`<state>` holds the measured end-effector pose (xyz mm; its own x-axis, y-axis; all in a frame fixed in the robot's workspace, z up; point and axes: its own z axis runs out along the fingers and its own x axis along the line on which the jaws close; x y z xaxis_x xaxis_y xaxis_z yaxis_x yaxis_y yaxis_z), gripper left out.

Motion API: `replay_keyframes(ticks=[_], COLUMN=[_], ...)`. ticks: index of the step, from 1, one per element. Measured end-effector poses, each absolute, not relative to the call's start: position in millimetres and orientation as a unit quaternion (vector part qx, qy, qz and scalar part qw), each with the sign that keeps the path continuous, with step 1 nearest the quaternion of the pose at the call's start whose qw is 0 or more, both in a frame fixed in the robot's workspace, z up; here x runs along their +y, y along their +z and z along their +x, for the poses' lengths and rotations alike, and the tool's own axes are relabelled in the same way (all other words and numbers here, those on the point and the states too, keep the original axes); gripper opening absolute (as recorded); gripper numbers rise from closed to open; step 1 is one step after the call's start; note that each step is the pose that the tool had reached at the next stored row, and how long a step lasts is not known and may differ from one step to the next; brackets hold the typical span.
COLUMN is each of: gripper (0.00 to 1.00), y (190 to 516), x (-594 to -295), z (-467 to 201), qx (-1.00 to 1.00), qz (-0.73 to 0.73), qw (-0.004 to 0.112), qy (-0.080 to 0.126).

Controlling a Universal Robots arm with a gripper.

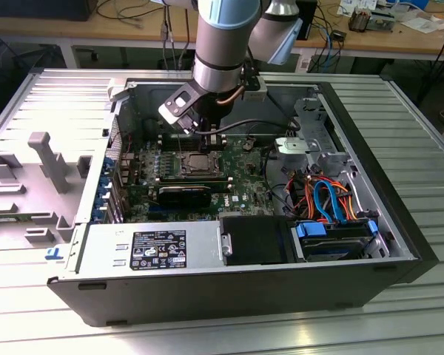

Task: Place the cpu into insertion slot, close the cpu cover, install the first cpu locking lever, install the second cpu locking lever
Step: 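Close the cpu cover, then install the first cpu locking lever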

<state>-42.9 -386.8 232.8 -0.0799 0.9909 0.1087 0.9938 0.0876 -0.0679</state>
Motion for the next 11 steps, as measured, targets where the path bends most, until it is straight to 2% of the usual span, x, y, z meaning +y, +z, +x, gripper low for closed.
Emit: replay_keyframes(ticks=[11], gripper=[0.11], y=[233.2], x=[-386.8], z=[-43.0], qx=[-0.736], qz=[-0.674], qw=[0.063], qy=[-0.012])
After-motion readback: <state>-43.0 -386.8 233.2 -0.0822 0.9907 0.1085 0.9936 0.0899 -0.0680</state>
